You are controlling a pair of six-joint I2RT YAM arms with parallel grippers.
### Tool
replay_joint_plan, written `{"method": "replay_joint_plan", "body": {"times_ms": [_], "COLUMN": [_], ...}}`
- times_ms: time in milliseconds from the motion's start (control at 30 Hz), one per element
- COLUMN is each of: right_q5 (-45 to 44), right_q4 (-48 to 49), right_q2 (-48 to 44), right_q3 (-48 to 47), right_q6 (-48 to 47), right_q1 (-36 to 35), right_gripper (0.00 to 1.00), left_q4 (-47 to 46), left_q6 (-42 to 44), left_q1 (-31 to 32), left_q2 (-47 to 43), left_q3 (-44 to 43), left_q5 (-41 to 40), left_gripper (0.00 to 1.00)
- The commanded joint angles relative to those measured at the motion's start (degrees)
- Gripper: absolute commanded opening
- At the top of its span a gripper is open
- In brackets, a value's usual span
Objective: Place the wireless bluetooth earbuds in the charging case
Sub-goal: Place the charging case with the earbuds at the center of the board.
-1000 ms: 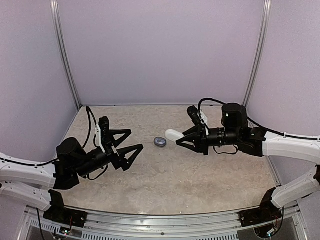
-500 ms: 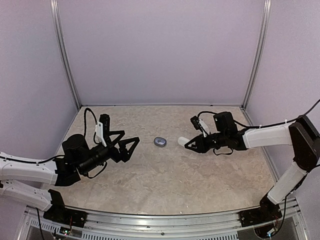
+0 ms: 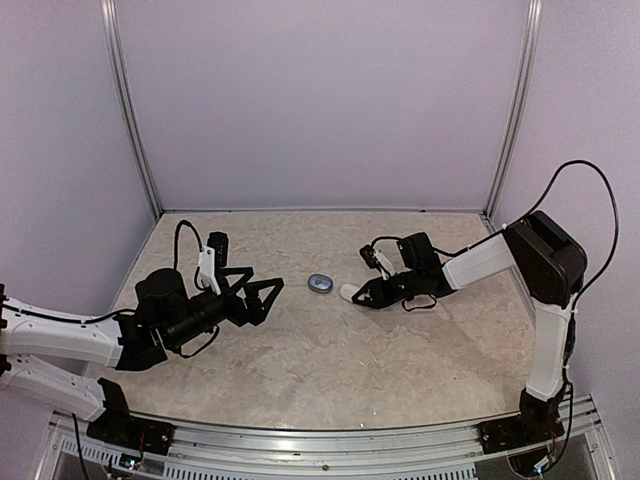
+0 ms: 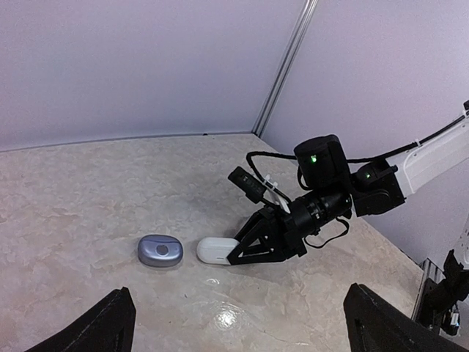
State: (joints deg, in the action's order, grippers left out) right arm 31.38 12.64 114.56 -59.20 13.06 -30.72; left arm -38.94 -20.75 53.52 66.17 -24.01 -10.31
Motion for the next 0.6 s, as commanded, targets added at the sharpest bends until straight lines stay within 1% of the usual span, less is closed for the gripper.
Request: {"method": "replay_joint_plan", "body": {"times_ms": [0,167,233,367,567], "right_q5": [0.54,-1.08,-1.23,-1.69,-3.95], "right_q4": [2.57,1.95,1.70,1.40,-0.54], "right_q2": [2.83,3.05,2.68,0.54,-5.08], "right_q3": [-3.50,-3.69,-3.66,-3.08,-1.93], "right_q6": [0.90,0.59,0.47,0.20,-1.11], "right_q1": [0.44,1.13,1.48,1.85,2.65], "right_gripper": [0.15,0.36,0.42,0.52,0.69], "left_q4": [1.26,2.62,3.70,6.07,9.89], "left_q6": [-0.76,-1.21,-1.37,-2.58,-5.68], "left_q1": [-0.46,-0.90,-1.29,-3.18,-6.31], "left_q2": [1.61,2.76,3.07,4.03,7.61], "left_q3": [-2.98,-4.35,-5.13,-6.83,-10.94], "left_q5": [-1.08,-0.97,0.11,4.78,9.27], "left_gripper": [0.99,0.99,0.99,0.99,0.99]}}
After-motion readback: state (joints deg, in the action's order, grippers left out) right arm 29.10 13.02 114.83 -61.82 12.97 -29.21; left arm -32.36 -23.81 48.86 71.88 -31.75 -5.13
